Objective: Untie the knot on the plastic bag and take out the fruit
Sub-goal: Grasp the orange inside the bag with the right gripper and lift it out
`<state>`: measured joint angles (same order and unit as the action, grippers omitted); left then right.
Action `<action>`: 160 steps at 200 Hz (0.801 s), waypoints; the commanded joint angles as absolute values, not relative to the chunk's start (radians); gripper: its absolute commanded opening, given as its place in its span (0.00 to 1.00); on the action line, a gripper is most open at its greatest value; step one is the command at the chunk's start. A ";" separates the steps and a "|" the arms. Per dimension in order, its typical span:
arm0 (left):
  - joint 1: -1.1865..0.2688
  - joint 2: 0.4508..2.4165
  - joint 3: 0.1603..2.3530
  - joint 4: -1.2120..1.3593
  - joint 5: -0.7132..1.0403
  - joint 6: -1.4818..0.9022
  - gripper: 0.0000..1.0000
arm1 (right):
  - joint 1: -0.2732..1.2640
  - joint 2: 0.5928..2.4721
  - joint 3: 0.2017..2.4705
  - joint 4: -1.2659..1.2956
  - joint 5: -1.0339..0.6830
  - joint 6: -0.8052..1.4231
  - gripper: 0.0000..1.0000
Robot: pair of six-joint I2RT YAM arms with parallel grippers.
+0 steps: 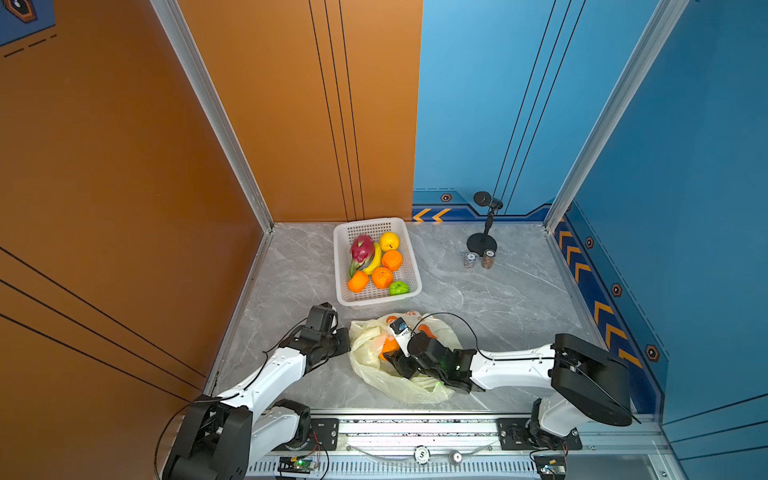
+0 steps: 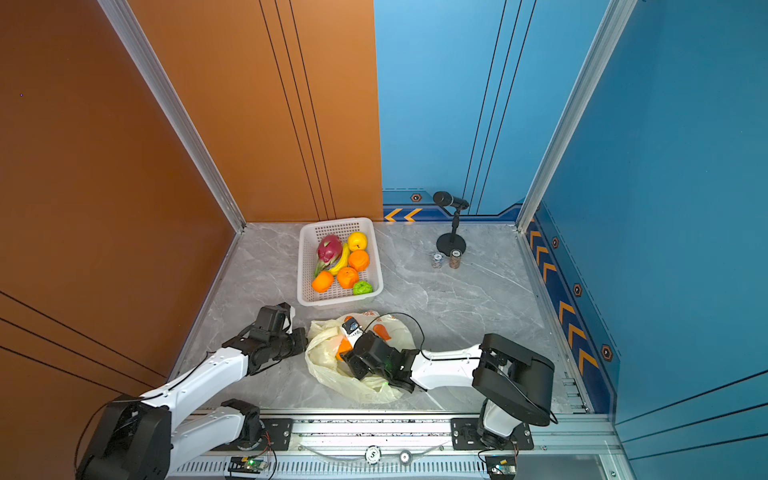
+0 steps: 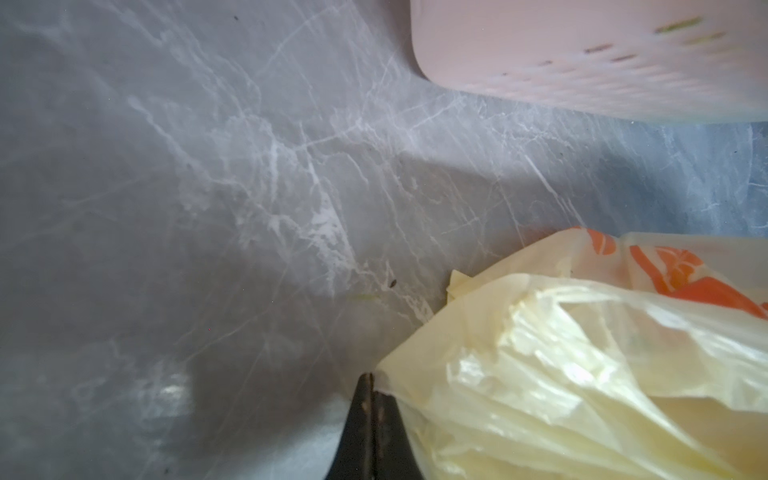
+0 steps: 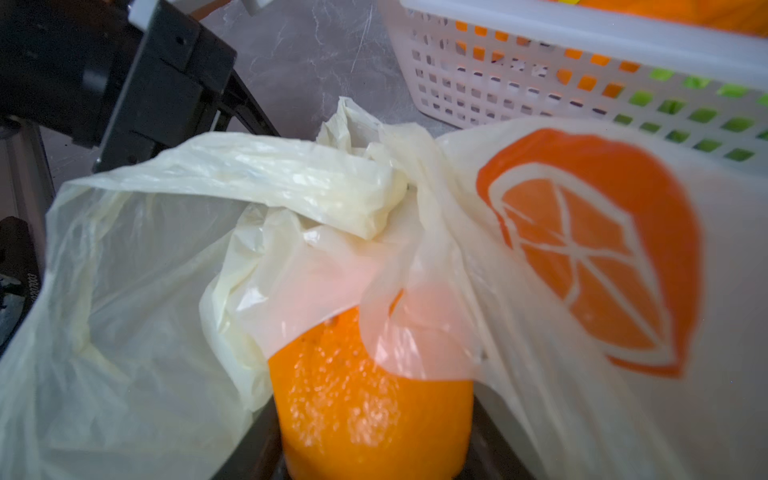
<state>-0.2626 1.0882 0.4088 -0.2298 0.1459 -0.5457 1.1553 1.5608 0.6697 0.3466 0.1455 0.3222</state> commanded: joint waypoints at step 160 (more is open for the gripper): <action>-0.287 0.867 0.573 -0.420 0.109 -0.477 0.62 | 1.089 1.403 0.653 0.298 -0.038 0.416 0.43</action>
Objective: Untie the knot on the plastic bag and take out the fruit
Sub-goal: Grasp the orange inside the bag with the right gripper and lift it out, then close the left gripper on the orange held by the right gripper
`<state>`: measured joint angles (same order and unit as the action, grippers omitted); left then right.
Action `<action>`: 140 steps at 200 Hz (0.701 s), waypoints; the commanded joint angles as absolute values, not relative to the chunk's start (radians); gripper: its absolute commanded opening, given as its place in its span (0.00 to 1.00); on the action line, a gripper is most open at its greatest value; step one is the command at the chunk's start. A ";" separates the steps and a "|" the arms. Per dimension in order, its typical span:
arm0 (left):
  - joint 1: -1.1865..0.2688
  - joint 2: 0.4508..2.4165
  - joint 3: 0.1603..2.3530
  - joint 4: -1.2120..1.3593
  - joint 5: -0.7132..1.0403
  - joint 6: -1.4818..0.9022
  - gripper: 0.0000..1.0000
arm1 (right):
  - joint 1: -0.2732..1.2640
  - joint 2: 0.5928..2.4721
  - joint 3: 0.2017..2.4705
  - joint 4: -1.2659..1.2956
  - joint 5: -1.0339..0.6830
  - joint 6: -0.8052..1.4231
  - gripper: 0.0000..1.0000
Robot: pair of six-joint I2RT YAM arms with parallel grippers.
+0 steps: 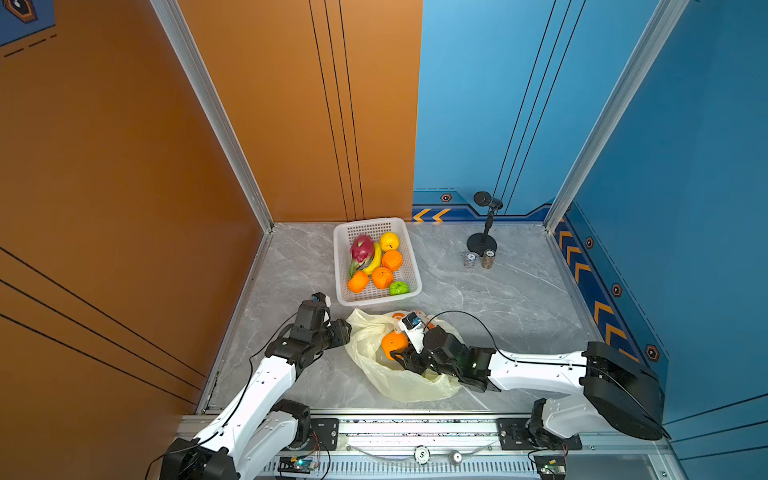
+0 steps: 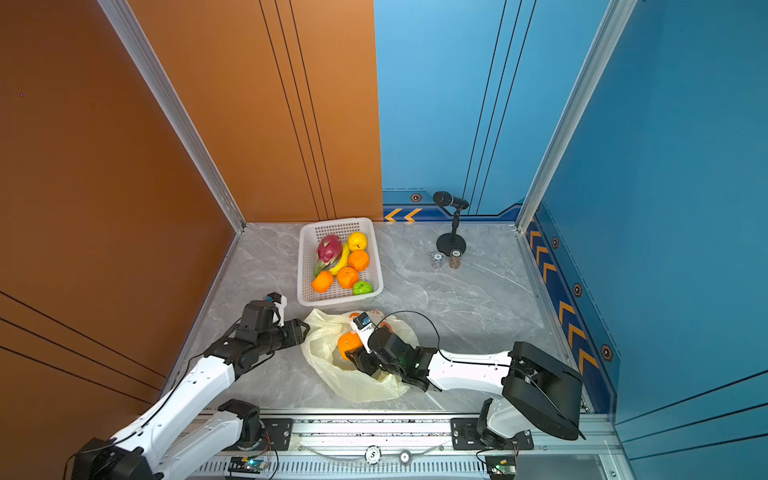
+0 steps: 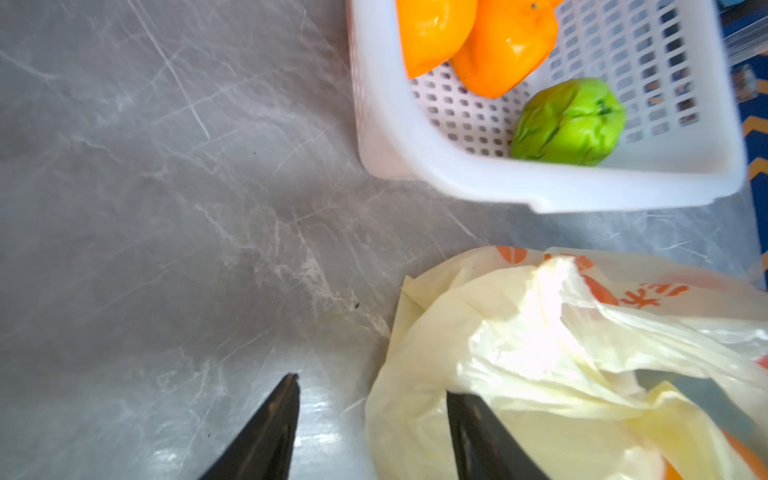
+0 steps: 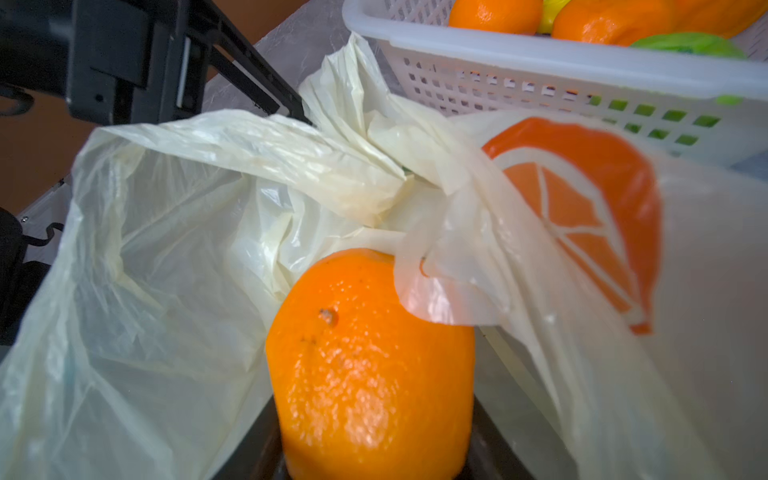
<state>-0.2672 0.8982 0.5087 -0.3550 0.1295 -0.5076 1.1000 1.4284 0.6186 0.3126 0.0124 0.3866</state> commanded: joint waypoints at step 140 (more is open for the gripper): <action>-0.387 0.885 0.829 -0.382 0.374 -0.537 0.95 | 1.022 1.294 0.729 0.385 -0.040 0.459 0.44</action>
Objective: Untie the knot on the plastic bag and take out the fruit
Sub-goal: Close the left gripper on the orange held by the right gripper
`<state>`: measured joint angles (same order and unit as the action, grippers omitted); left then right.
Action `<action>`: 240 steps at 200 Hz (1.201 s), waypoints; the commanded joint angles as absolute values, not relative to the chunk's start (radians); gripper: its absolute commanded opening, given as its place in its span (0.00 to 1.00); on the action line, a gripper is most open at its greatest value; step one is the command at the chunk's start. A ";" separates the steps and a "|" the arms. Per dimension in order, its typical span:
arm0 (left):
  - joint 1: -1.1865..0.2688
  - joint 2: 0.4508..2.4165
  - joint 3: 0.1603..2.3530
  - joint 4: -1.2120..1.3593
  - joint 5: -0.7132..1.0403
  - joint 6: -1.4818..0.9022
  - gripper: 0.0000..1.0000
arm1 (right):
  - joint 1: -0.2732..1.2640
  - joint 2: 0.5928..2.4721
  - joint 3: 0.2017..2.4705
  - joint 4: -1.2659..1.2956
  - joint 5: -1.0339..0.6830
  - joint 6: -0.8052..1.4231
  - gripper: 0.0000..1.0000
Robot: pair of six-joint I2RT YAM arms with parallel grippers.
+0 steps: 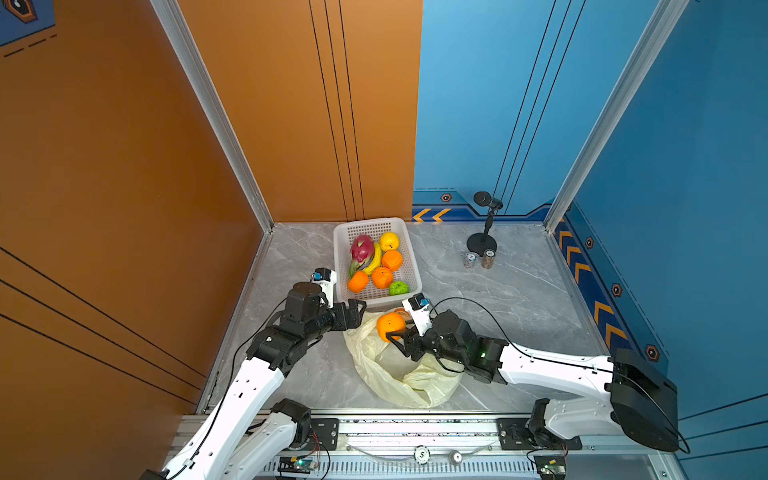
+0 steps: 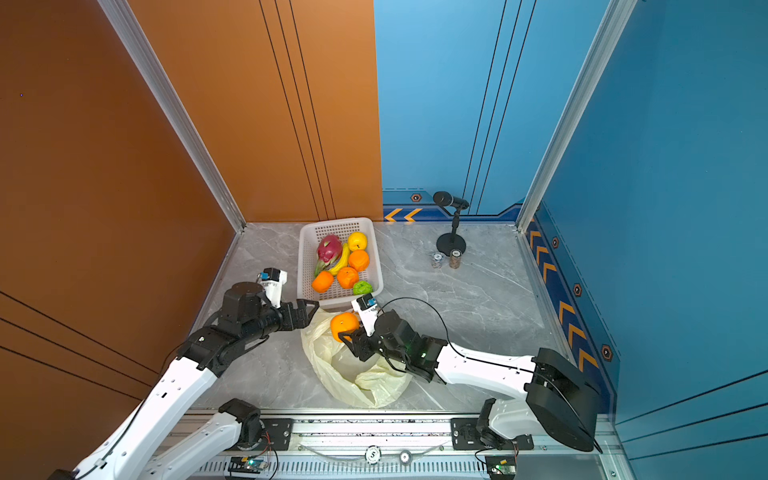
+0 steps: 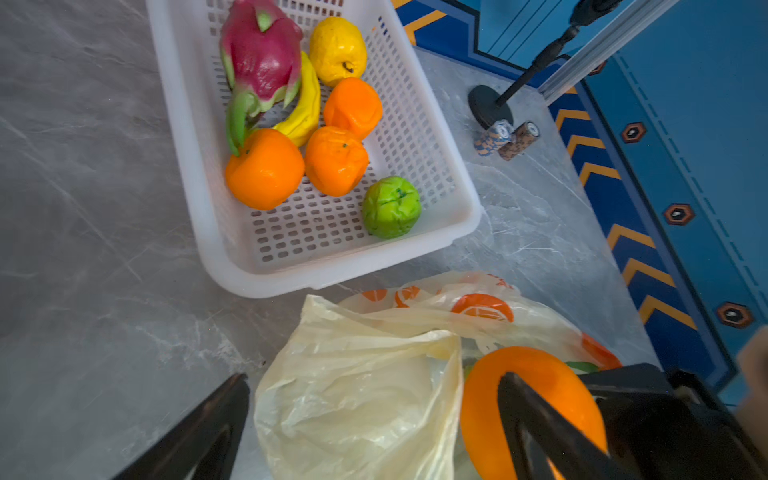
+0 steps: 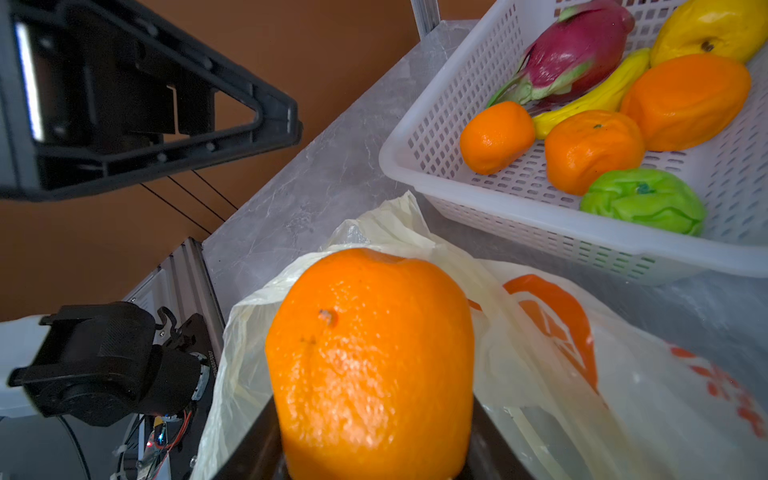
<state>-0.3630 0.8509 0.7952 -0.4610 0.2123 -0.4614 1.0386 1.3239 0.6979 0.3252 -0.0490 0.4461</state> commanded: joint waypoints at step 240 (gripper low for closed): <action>-0.397 1.059 0.978 -0.231 0.401 -0.589 0.39 | 0.991 1.180 0.797 0.365 -0.001 0.494 0.90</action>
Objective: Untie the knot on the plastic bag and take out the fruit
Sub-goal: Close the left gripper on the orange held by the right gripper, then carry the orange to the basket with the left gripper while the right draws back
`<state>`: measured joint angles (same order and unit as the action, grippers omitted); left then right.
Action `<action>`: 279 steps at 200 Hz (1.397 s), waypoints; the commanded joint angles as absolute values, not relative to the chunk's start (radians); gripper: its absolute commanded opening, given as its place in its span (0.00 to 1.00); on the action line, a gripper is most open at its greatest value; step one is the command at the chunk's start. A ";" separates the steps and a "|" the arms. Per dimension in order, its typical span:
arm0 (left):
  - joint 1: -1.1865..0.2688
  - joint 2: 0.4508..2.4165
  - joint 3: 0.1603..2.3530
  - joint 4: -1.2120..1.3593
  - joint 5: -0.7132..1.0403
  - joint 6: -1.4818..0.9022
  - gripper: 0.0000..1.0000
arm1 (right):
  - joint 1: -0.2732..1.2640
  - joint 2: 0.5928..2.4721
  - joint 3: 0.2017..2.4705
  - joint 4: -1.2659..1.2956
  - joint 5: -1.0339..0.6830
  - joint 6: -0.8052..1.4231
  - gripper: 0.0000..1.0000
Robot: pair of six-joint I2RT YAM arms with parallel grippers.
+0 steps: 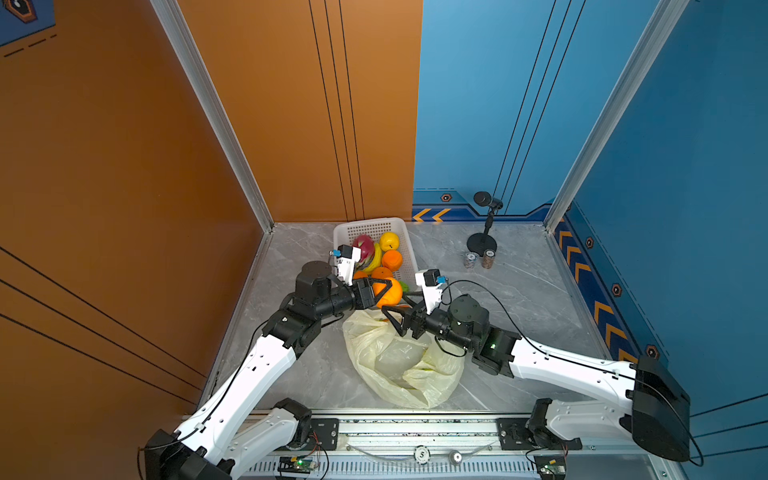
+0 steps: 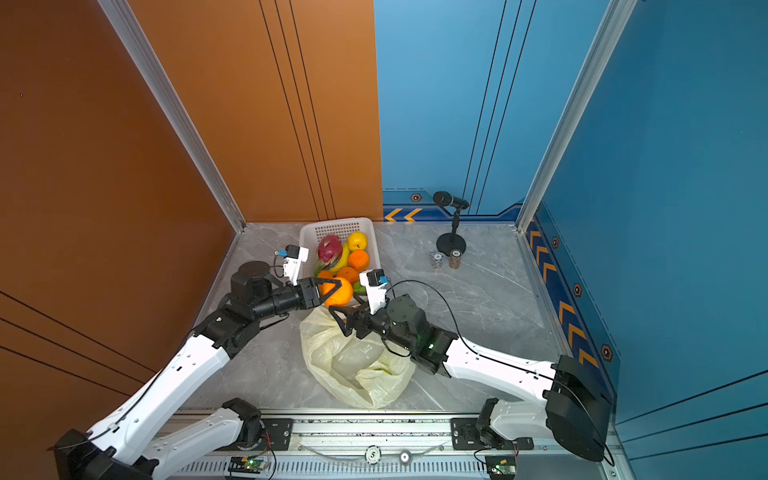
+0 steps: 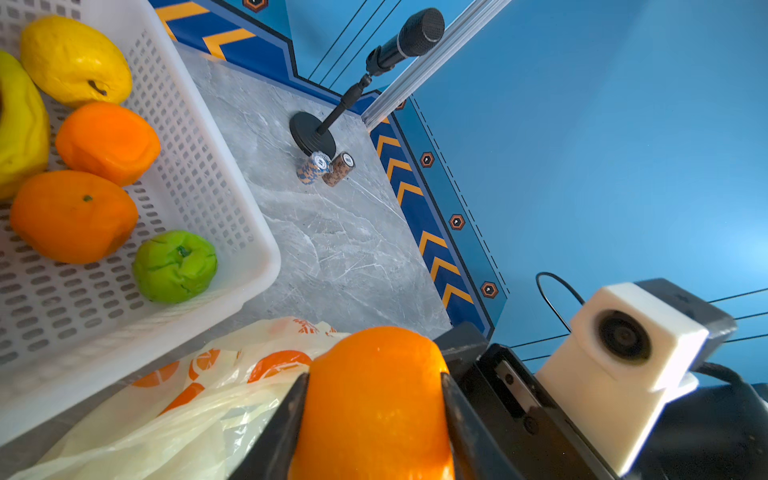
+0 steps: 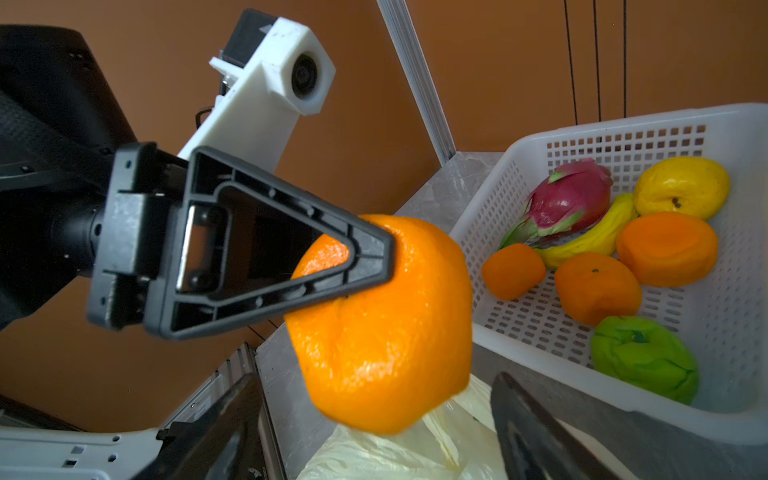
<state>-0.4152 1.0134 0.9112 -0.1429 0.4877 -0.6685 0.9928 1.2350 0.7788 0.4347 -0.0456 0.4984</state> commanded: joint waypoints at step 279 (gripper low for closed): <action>-0.445 1.918 1.475 -0.371 0.159 -0.360 0.30 | 1.034 0.993 0.810 0.043 0.154 0.502 1.00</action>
<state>-0.4397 1.8584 1.4303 -0.3649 0.1555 -0.3809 1.0256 1.0195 0.7952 0.0769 0.1173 0.4988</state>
